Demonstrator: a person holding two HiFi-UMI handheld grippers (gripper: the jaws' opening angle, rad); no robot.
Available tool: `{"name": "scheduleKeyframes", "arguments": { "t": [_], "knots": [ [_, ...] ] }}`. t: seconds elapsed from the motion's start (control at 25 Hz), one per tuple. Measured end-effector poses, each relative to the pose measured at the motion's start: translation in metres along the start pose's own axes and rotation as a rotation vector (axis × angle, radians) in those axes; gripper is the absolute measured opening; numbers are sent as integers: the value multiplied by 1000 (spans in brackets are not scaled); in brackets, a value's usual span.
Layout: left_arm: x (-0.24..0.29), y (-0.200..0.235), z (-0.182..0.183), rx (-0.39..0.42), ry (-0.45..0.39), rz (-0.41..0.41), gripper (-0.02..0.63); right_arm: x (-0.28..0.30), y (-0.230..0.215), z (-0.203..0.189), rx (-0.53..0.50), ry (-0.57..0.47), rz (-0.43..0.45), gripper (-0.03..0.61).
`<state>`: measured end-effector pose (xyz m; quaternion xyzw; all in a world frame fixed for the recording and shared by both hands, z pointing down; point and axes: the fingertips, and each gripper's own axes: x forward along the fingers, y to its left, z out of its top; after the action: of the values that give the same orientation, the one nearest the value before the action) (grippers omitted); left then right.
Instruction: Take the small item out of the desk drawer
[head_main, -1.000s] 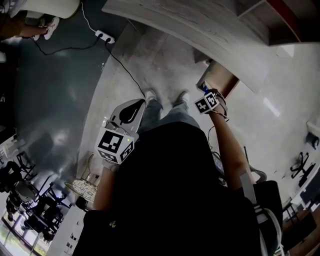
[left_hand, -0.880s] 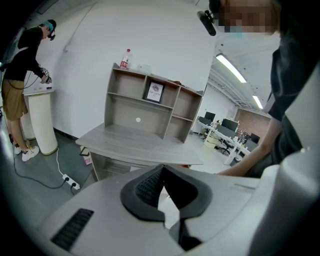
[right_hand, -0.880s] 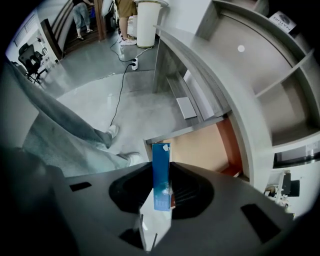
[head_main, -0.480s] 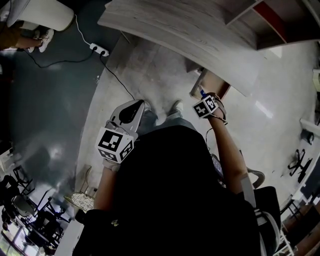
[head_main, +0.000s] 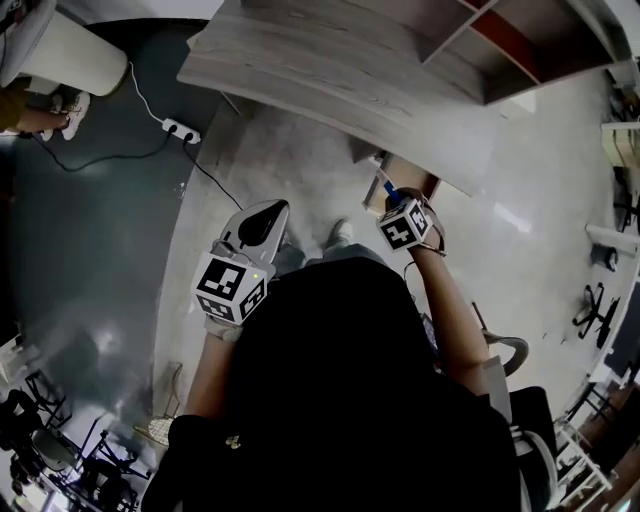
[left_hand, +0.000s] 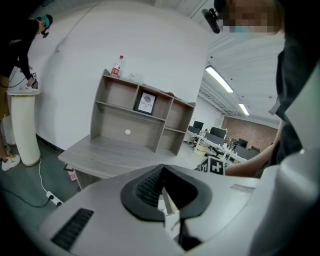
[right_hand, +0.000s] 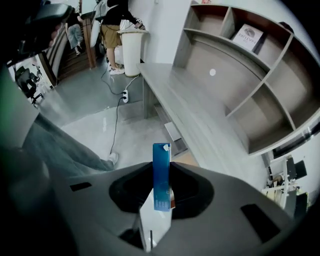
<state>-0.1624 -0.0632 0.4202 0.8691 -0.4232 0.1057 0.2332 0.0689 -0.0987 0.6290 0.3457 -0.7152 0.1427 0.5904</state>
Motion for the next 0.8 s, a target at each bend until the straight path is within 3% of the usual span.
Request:
{"name": "scheduleKeyframes", "arguments": {
  "t": [0.36,0.8],
  "knots": [
    [18,7,27,47,-23,-62,8,-72,-13,60,125,-232,-21,80],
    [30,16,54,69,-63,-100,8,-167,-24,127,237,-661,-41,80]
  ]
}}
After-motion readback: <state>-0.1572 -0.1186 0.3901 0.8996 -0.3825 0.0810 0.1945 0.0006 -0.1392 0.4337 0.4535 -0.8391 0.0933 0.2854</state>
